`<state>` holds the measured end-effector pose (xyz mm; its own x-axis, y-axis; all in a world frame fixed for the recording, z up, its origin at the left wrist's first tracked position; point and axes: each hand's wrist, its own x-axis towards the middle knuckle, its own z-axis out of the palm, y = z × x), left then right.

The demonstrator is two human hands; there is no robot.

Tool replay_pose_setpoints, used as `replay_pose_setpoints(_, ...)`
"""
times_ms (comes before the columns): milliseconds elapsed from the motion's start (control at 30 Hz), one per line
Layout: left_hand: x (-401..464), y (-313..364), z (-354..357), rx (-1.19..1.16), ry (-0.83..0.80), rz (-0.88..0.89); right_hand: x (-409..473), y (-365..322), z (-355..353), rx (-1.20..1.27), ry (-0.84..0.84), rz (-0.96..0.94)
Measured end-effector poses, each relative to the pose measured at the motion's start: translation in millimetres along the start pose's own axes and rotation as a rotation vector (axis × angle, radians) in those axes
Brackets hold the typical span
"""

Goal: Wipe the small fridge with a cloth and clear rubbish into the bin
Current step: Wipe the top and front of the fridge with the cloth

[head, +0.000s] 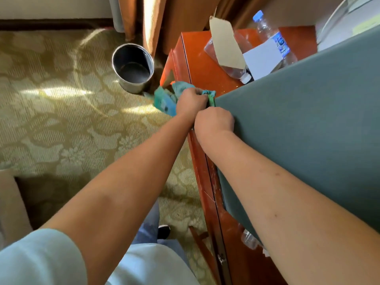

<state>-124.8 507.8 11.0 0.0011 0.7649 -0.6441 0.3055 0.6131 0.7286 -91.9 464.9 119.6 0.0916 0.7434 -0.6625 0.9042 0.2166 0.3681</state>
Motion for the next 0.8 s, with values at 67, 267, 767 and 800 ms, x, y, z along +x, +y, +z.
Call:
replay_pose_setpoints(67, 3, -17, 12, -0.024, 0.042, -0.019, 0, -3, 15, -0.006, -0.011, -0.015)
replay_pose_setpoints(267, -15, -57, 38, -0.069, 0.086, -0.089, -9, -6, 50, -0.06, -0.048, -0.052)
replay_pose_setpoints(767, -89, -101, 78, -0.039, 0.038, -0.018, -77, -8, 115, -0.072, -0.13, 0.005)
replay_pose_setpoints(800, -96, -108, 83, -0.032, 0.033, -0.019, -85, -8, 123, -0.069, -0.14, 0.011)
